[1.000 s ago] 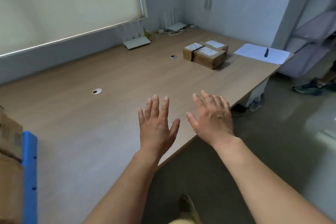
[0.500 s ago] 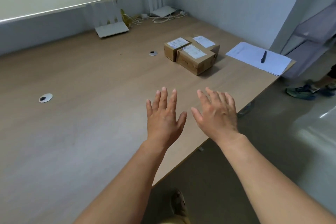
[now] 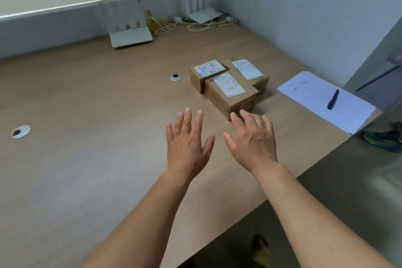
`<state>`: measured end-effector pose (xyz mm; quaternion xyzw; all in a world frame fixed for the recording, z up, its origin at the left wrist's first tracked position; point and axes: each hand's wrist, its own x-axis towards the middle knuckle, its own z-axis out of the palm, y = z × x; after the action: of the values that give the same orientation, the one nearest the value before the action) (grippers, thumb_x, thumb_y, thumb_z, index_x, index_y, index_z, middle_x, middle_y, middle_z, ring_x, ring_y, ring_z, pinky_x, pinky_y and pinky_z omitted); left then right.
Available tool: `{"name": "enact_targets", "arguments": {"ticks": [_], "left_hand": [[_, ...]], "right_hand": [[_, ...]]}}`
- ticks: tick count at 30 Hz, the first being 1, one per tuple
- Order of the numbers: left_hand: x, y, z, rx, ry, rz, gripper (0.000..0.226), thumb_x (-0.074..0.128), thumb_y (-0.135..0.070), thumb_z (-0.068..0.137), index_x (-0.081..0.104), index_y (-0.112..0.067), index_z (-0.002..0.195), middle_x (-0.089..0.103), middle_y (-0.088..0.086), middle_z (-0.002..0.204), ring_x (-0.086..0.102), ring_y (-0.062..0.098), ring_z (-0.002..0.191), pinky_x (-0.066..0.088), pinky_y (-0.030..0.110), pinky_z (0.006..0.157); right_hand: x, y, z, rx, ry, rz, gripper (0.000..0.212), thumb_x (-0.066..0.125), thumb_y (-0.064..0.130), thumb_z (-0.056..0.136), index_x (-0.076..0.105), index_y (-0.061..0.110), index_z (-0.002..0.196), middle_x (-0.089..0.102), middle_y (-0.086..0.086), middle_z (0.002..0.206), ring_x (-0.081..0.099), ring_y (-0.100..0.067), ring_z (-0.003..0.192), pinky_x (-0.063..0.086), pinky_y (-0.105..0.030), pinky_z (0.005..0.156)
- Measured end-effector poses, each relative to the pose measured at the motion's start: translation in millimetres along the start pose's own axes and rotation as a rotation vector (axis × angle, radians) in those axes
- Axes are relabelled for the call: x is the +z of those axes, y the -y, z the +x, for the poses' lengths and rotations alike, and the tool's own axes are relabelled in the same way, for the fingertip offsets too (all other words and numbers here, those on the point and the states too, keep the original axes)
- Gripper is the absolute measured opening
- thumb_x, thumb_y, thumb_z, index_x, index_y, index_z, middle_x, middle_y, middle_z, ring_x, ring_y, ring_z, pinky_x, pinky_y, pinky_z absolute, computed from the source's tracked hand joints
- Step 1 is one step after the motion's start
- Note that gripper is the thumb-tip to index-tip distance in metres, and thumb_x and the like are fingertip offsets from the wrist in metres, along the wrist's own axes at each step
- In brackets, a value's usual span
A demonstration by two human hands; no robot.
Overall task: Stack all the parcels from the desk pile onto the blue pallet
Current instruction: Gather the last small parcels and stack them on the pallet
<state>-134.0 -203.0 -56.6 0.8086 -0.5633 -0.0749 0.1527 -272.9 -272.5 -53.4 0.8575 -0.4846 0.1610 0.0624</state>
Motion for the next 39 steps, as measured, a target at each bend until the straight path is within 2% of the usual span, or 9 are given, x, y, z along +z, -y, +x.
{"name": "enact_targets", "arguments": {"ticks": [7, 12, 18, 21, 24, 27, 31, 35, 39], "left_hand": [[29, -43, 58, -0.155, -0.015, 0.045, 0.066, 0.026, -0.050, 0.098, -0.003, -0.024, 0.151, -0.008, 0.003, 0.159, -0.012, 0.019, 0.145, -0.010, 0.042, 0.116], [53, -71, 103, -0.278, 0.050, 0.110, 0.065, 0.024, -0.049, 0.098, -0.005, -0.024, 0.150, -0.008, 0.003, 0.159, -0.012, 0.020, 0.145, -0.010, 0.043, 0.116], [83, -91, 149, -0.411, 0.150, 0.092, 0.064, 0.023, -0.049, 0.099, -0.001, -0.020, 0.151, 0.001, 0.006, 0.159, -0.002, 0.022, 0.146, -0.005, 0.042, 0.117], [95, -97, 167, -0.485, 0.161, -0.066, 0.066, 0.030, -0.047, 0.099, 0.005, -0.016, 0.151, 0.012, 0.006, 0.158, 0.013, 0.022, 0.145, 0.012, 0.038, 0.117], [103, -100, 181, -0.635, 0.181, -0.373, 0.066, 0.036, -0.046, 0.098, 0.009, -0.018, 0.151, 0.026, 0.004, 0.155, 0.029, 0.023, 0.139, 0.029, 0.036, 0.109], [112, -99, 190, -0.720, 0.165, -0.558, 0.062, 0.037, -0.043, 0.098, 0.012, -0.022, 0.151, 0.038, 0.004, 0.149, 0.040, 0.025, 0.133, 0.035, 0.037, 0.106], [116, -104, 186, -0.703, 0.088, -0.718, 0.055, 0.040, -0.032, 0.099, 0.018, -0.031, 0.149, 0.048, -0.003, 0.141, 0.047, 0.018, 0.126, 0.039, 0.033, 0.103], [116, -115, 172, -0.689, 0.047, -0.759, 0.063, 0.043, -0.023, 0.096, 0.012, -0.036, 0.149, 0.047, -0.010, 0.141, 0.048, 0.015, 0.125, 0.038, 0.032, 0.104], [108, -116, 154, -0.711, -0.008, -0.755, 0.070, 0.046, -0.020, 0.091, 0.010, -0.037, 0.149, 0.050, -0.010, 0.138, 0.052, 0.016, 0.119, 0.041, 0.037, 0.103]], "right_hand": [[37, -69, 68, -0.117, -0.021, 0.102, 0.051, 0.081, 0.029, 0.067, 0.065, 0.003, 0.108, 0.064, -0.022, 0.105, 0.062, -0.039, 0.093, 0.045, -0.054, 0.089], [62, -123, 122, -0.190, 0.039, 0.137, 0.052, 0.082, 0.027, 0.066, 0.065, 0.002, 0.108, 0.064, -0.022, 0.102, 0.063, -0.040, 0.089, 0.050, -0.049, 0.080], [97, -164, 174, -0.169, 0.252, 0.182, 0.045, 0.058, 0.031, 0.090, 0.051, 0.002, 0.125, 0.055, -0.020, 0.116, 0.051, -0.038, 0.104, 0.042, -0.042, 0.085], [108, -171, 195, -0.105, 0.364, 0.218, 0.043, 0.044, 0.037, 0.097, 0.046, 0.005, 0.126, 0.051, -0.017, 0.124, 0.047, -0.034, 0.112, 0.039, -0.039, 0.088], [122, -172, 206, -0.026, 0.476, 0.315, 0.041, 0.043, 0.035, 0.097, 0.048, 0.004, 0.122, 0.052, -0.016, 0.123, 0.049, -0.034, 0.112, 0.041, -0.037, 0.085], [132, -172, 209, 0.144, 0.588, 0.557, 0.039, 0.049, 0.030, 0.095, 0.045, 0.005, 0.125, 0.055, -0.016, 0.124, 0.052, -0.033, 0.111, 0.038, -0.033, 0.081], [132, -177, 207, 0.269, 0.688, 0.779, 0.042, 0.050, 0.024, 0.094, 0.038, 0.010, 0.132, 0.055, -0.012, 0.125, 0.050, -0.027, 0.100, 0.033, -0.027, 0.076], [129, -182, 189, 0.144, 0.745, 0.821, 0.063, 0.051, 0.020, 0.094, 0.022, 0.016, 0.148, 0.045, -0.006, 0.143, 0.045, -0.026, 0.126, 0.036, -0.030, 0.098], [122, -180, 171, 0.038, 0.734, 0.820, 0.069, 0.054, 0.023, 0.093, 0.017, 0.017, 0.151, 0.039, -0.004, 0.148, 0.040, -0.022, 0.132, 0.033, -0.031, 0.108]]}}
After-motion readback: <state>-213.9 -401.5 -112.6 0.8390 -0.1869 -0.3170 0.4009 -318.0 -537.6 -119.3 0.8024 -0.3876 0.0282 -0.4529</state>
